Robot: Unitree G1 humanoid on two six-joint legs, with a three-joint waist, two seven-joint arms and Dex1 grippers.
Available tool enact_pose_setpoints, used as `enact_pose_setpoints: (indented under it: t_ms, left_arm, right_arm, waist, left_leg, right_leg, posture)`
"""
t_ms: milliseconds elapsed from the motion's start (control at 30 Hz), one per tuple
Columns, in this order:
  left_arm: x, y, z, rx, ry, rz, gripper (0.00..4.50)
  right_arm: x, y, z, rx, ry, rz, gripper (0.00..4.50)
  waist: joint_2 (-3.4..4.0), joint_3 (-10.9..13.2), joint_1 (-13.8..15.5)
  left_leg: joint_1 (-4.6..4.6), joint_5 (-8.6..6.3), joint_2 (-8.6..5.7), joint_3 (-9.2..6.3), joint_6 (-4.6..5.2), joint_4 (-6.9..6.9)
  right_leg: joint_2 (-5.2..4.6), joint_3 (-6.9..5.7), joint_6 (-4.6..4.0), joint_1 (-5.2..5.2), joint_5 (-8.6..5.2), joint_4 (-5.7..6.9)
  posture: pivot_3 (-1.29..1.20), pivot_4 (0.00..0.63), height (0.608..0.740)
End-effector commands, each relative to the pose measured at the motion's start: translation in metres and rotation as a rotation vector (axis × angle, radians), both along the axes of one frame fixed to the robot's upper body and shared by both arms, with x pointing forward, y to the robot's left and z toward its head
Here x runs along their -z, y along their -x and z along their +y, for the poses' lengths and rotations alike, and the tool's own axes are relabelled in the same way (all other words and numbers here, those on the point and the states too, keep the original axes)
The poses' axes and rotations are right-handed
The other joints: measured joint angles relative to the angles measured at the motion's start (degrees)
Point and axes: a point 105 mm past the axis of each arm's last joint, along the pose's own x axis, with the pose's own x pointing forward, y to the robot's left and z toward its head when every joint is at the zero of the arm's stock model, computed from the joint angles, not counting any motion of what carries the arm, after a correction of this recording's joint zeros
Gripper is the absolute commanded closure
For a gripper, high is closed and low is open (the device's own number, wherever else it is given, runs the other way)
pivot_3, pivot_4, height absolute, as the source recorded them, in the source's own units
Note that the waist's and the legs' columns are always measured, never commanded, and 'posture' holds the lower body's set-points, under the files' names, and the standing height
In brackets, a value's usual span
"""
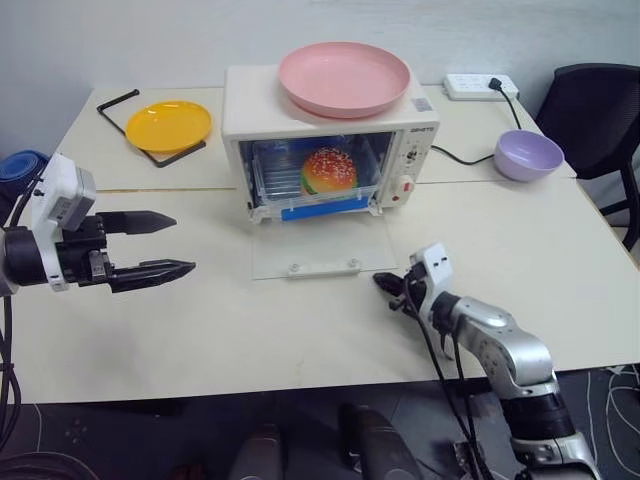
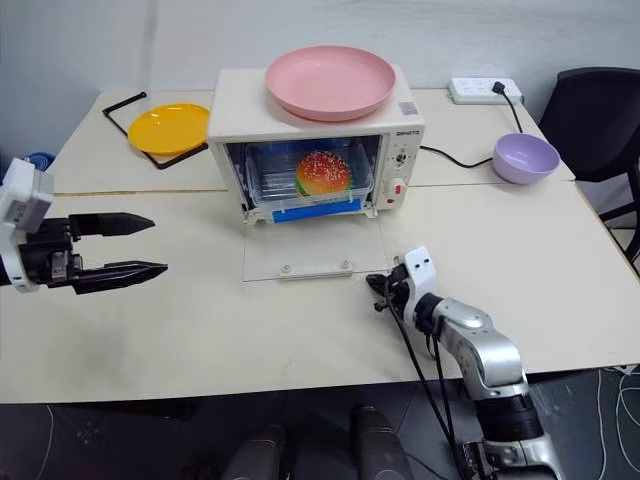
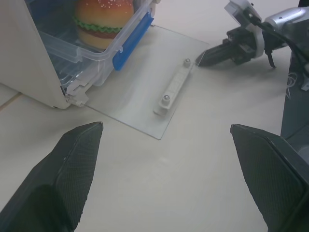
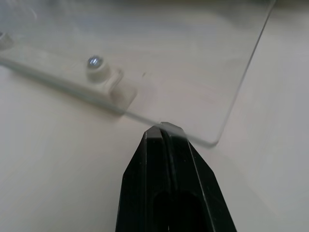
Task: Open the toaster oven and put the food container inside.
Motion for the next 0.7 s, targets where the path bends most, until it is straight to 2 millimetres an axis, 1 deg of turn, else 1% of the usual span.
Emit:
enact_pose_setpoints:
  t_ms: [33,67,167,200,267,367,467,533,567,600,667,700]
  left_arm:
    - [-0.012,-0.001,0.004,-0.026,-0.019,-0.064,0.01]
    - [-0.012,-0.002,0.005,-0.032,-0.017,-0.068,0.01]
    - [-0.009,-0.005,0.006,-0.045,-0.015,-0.076,0.01]
    - [-0.008,-0.005,0.006,-0.046,-0.015,-0.078,0.01]
    - [-0.008,-0.006,0.007,-0.051,-0.007,-0.084,0.01]
    - [-0.010,-0.009,0.008,-0.065,0.011,-0.095,0.01]
    - [-0.011,-0.010,0.012,-0.080,0.022,-0.100,0.01]
    - [-0.010,-0.010,0.016,-0.086,0.020,-0.101,0.01]
    - [-0.011,-0.009,0.017,-0.089,0.019,-0.101,0.00]
    - [-0.012,-0.009,0.019,-0.091,0.017,-0.102,0.00]
    - [-0.014,-0.008,0.022,-0.097,0.010,-0.107,0.00]
    - [-0.015,-0.007,0.024,-0.100,0.007,-0.111,0.00]
  right_arm:
    - [-0.043,-0.001,-0.005,-0.044,-0.061,-0.107,4.50]
    - [-0.051,0.001,-0.005,-0.066,-0.066,-0.118,4.50]
    - [-0.092,0.006,-0.008,-0.136,-0.134,-0.191,4.50]
    - [-0.107,0.005,-0.012,-0.133,-0.176,-0.211,4.50]
    - [-0.129,-0.001,-0.020,-0.102,-0.217,-0.243,4.50]
    - [-0.144,-0.005,-0.030,-0.081,-0.191,-0.273,4.50]
    - [-0.146,0.000,-0.044,-0.101,-0.105,-0.271,4.50]
    - [-0.147,0.009,-0.054,-0.137,-0.080,-0.241,4.50]
    - [-0.148,0.015,-0.059,-0.165,-0.073,-0.217,4.13]
    - [-0.149,0.022,-0.062,-0.196,-0.060,-0.202,3.91]
    - [-0.152,0.036,-0.070,-0.249,-0.026,-0.181,3.34]
    - [-0.154,0.040,-0.075,-0.259,-0.011,-0.170,2.96]
  waist:
    - [0.01,0.00,0.02]
    - [0.03,0.01,0.07]
    - [0.06,0.04,0.14]
    - [0.07,0.04,0.05]
    - [0.07,0.04,-0.10]
    - [0.07,0.04,0.08]
    - [0.08,0.05,0.36]
    - [0.10,0.06,0.34]
    - [0.11,0.07,0.31]
    - [0.13,0.08,0.29]
    - [0.15,0.09,0.28]
    - [0.17,0.10,0.24]
  left_leg:
    - [-0.01,0.00,0.00,0.00,0.00,0.00]
    - [-0.01,-0.01,0.00,-0.03,-0.01,0.00]
    - [-0.07,-0.03,0.01,-0.09,-0.01,-0.03]
    - [-0.08,-0.03,0.01,-0.09,-0.01,-0.03]
    - [-0.07,-0.03,0.01,-0.05,-0.01,-0.02]
    - [-0.05,-0.03,0.02,-0.09,-0.01,-0.03]
    - [-0.11,-0.04,0.02,-0.15,-0.01,-0.05]
    - [-0.17,-0.05,0.00,-0.12,0.02,-0.05]
    - [-0.19,-0.07,-0.01,-0.11,0.05,-0.05]
    - [-0.22,-0.08,-0.01,-0.07,0.07,-0.05]
    - [-0.23,-0.11,-0.01,-0.06,0.12,-0.05]
    - [-0.24,-0.12,0.00,-0.05,0.13,-0.05]
  right_leg:
    - [-0.01,0.00,0.01,-0.01,0.01,0.00]
    - [-0.01,0.00,0.01,-0.01,0.00,0.00]
    - [-0.03,-0.04,0.01,-0.03,0.00,-0.03]
    - [-0.03,-0.04,0.01,-0.04,0.00,-0.03]
    - [-0.03,-0.01,0.01,-0.04,0.01,-0.03]
    - [-0.04,-0.05,0.00,-0.03,0.00,-0.01]
    - [-0.05,-0.11,-0.02,-0.03,-0.01,-0.08]
    - [-0.09,-0.10,-0.01,-0.03,-0.01,-0.15]
    - [-0.11,-0.09,0.00,-0.03,-0.01,-0.19]
    - [-0.11,-0.08,0.02,-0.03,0.01,-0.22]
    - [-0.11,-0.07,0.04,-0.02,0.02,-0.26]
    - [-0.11,-0.07,0.05,-0.03,0.01,-0.34]
  posture:
    - [0.00,0.150,0.740]
    - [0.00,0.150,0.740]
    - [0.00,0.150,0.740]
    - [0.00,0.150,0.740]
    - [0.00,0.150,0.740]
    - [0.00,0.150,0.740]
    - [0.00,0.150,0.740]
    - [0.00,0.150,0.740]
    - [0.00,0.150,0.740]
    - [0.00,0.150,0.740]
    - [0.00,0.150,0.740]
    - [0.00,0.150,0.740]
